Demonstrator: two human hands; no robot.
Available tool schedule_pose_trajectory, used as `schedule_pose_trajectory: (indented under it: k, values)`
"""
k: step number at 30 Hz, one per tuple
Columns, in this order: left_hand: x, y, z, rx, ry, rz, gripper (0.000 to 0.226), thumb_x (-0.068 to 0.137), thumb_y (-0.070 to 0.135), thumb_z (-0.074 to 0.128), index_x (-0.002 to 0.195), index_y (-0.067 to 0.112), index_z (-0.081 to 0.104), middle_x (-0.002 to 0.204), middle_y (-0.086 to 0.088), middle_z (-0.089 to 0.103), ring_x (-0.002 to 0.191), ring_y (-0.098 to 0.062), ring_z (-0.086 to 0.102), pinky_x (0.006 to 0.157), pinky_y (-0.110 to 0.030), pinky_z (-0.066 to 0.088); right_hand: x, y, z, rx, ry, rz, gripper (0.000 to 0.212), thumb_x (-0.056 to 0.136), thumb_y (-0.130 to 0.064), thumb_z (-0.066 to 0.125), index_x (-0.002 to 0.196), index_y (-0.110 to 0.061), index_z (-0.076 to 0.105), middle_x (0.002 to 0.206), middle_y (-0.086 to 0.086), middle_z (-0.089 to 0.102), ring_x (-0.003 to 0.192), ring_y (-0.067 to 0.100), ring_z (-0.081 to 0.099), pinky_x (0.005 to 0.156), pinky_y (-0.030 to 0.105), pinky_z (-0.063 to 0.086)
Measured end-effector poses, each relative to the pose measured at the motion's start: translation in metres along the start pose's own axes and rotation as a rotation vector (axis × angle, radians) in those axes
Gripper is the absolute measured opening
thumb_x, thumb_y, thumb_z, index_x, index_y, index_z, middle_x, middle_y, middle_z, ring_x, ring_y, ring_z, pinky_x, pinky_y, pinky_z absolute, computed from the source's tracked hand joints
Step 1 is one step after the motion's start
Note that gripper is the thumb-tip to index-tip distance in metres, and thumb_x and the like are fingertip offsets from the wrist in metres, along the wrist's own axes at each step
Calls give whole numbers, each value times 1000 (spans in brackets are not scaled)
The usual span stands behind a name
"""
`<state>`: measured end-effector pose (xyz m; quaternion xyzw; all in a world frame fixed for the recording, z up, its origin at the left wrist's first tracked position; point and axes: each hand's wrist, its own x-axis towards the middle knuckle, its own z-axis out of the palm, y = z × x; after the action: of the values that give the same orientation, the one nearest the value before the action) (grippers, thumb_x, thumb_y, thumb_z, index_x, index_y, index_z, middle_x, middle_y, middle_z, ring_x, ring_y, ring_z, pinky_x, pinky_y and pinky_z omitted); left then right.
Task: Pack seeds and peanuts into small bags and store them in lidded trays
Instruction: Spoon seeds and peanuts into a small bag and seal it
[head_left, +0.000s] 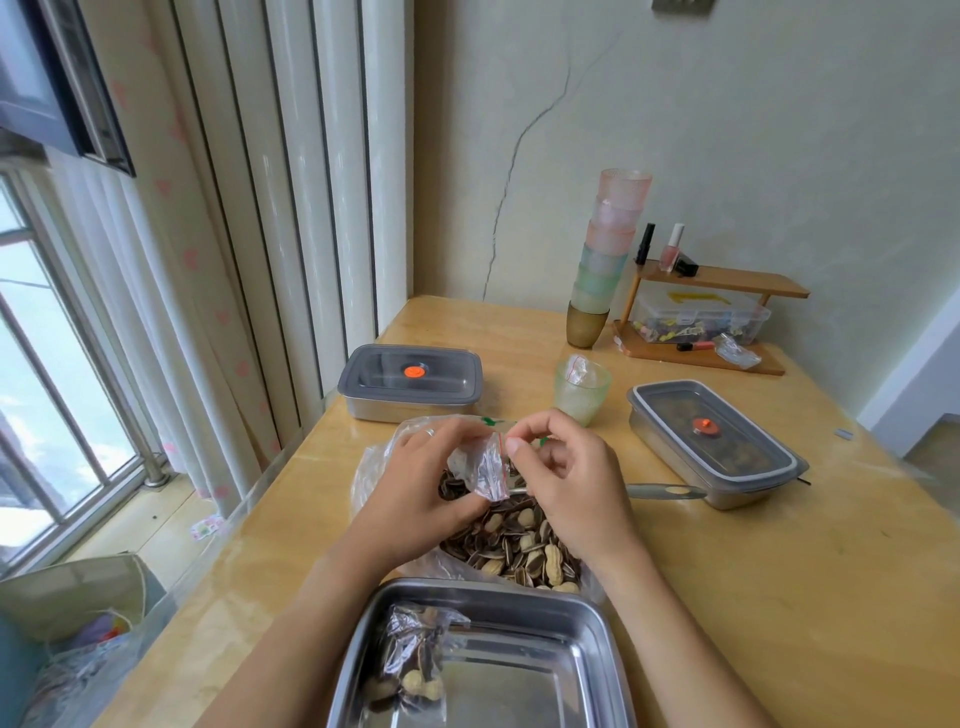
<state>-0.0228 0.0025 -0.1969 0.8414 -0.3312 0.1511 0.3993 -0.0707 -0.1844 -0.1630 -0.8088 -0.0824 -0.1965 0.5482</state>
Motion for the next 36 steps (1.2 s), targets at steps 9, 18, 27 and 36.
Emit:
schedule_pose_trajectory:
  k: [9, 18, 27, 36]
  values:
    - [-1, 2, 5, 15, -46, 17, 41, 94, 31, 59, 134, 27, 51, 124, 16, 57, 120, -10, 55, 103, -45, 45, -1, -1, 0, 154, -174, 111, 17, 105, -17, 60, 99, -15, 75, 68, 3, 69, 52, 14, 57, 53, 24, 43]
    - [-4, 0, 8, 0, -66, 20, 32, 100, 27, 60, 131, 29, 51, 125, 18, 57, 121, -12, 55, 103, -48, 43, -2, 1, -1, -2, -383, 59, 23, 103, -49, 57, 112, -37, 74, 64, 8, 67, 59, 19, 65, 64, 24, 49]
    - [-7, -5, 3, -31, -15, -45, 57, 87, 16, 59, 140, 30, 44, 119, 16, 63, 109, -10, 61, 94, -42, 51, 2, -5, -18, 58, -386, 58, 33, 102, -55, 49, 124, -44, 69, 90, 1, 75, 62, 25, 64, 66, 29, 49]
    - [-1, 2, -6, -34, -82, 7, 54, 86, 31, 75, 136, 25, 54, 124, 16, 64, 115, -8, 62, 96, -35, 50, -2, -3, -18, 0, -473, 65, 33, 101, -58, 48, 124, -47, 68, 104, -2, 75, 62, 21, 67, 67, 25, 50]
